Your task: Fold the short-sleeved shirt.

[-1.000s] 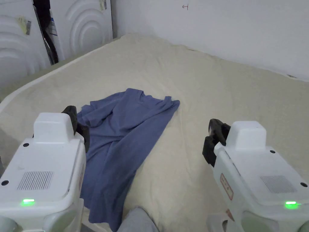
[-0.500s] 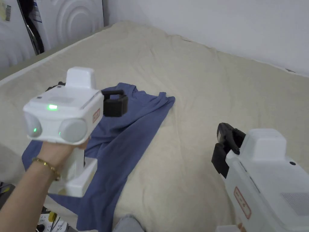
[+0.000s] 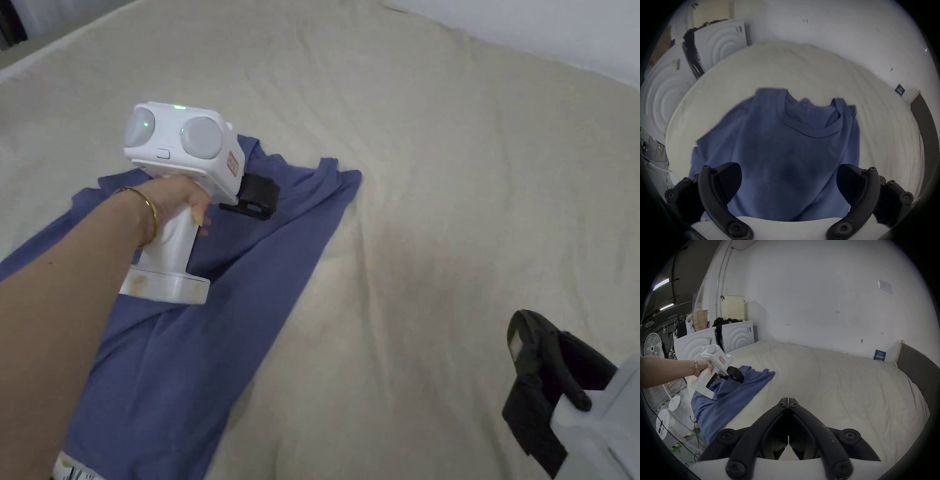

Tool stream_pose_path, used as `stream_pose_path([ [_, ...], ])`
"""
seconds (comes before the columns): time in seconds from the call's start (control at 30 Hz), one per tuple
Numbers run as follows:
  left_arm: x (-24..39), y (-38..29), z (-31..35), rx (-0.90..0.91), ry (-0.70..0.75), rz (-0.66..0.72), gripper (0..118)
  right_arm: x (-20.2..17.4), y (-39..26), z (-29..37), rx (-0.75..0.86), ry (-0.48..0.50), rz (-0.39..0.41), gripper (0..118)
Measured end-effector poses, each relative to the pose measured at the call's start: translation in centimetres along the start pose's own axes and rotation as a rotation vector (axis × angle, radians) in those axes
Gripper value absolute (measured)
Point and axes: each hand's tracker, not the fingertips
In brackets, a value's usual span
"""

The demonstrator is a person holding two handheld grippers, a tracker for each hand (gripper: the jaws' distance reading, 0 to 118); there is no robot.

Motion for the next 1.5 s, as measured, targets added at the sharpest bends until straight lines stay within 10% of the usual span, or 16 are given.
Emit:
stream_pose_path([
  [0.1,0.8,0.4,-2.0,-0.006,0.018,-0.012,42,1.2,-1.0,-1.3,-0.034,-0.016,-0.012,1],
  [0.23,1.5,0.1,-2.9,-0.027,0.051,-0.006,8,2.1,-1.7,-1.5,-0.054,-0.041,-0.026,1],
  [0.77,0.6,-2.3,18.2,0.457,-0.018,0.208,7,2.0,0.2,4.1,0.093,-0.078,-0.049,1],
  [1.13,10.1,-1.5,44.4,0.920,-0.264,0.015,7,3.7,1.5,10.9,0.264,-0.192,-0.090,1],
  [1.5,21.8,-0.3,55.1,1.043,-0.488,-0.104,7,7.2,2.6,14.1,0.380,-0.360,-0.111,1],
])
